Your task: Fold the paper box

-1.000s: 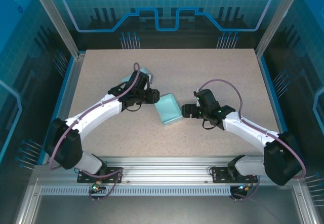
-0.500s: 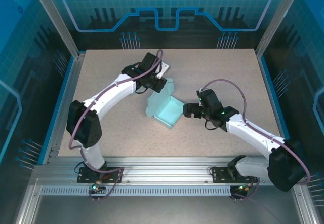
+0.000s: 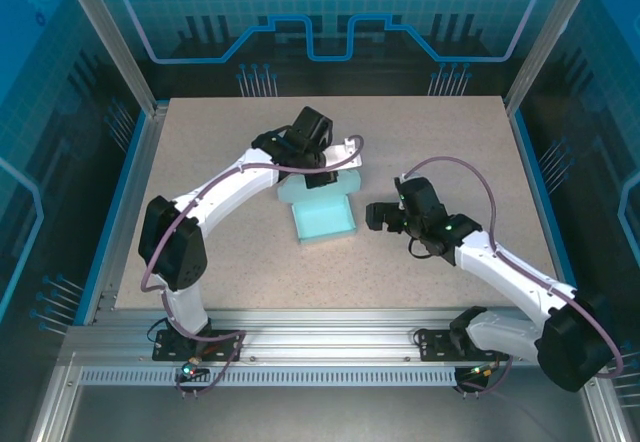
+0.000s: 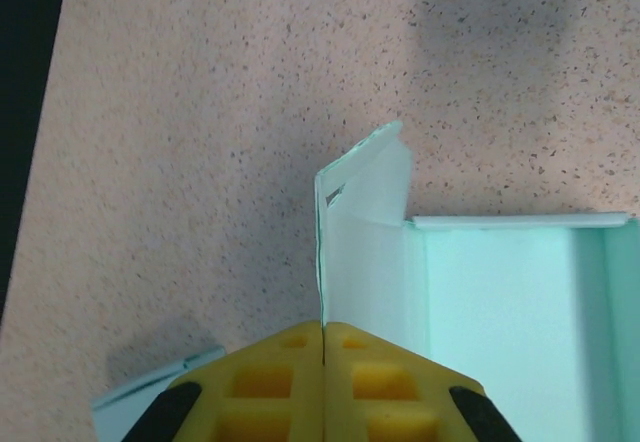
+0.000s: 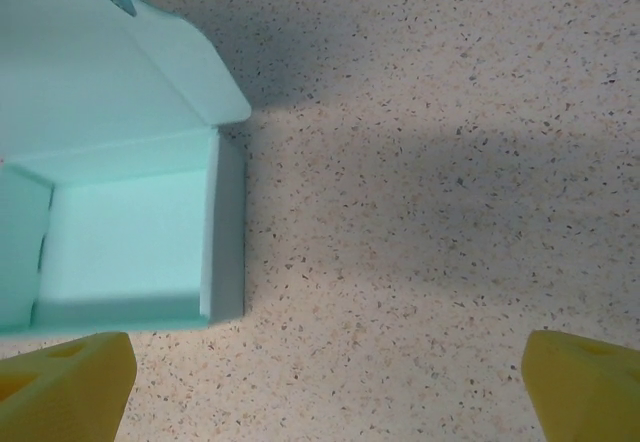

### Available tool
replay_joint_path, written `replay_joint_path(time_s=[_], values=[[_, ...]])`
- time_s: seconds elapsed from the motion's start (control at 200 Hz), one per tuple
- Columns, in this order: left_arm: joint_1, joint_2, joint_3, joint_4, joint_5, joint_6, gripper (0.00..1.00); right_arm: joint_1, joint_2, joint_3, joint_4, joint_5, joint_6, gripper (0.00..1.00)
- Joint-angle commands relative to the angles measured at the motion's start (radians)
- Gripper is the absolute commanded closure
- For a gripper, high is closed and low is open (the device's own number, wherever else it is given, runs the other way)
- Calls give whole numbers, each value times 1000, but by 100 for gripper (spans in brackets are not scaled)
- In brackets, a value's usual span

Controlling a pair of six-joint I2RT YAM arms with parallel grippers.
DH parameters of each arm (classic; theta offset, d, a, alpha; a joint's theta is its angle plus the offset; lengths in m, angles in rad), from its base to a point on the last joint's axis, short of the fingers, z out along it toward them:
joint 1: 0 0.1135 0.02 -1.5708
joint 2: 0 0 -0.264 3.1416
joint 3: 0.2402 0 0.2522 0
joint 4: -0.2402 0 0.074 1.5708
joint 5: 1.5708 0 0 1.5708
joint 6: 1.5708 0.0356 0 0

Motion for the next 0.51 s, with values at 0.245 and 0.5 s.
replay_joint_path(time_s=[0.245, 0.5], values=[[-38, -32, -7, 41, 83, 101, 62, -5, -43, -59, 55, 22, -15, 0], [-35, -111, -48, 151, 31, -19, 15, -5, -34, -65, 83, 14, -21, 0]])
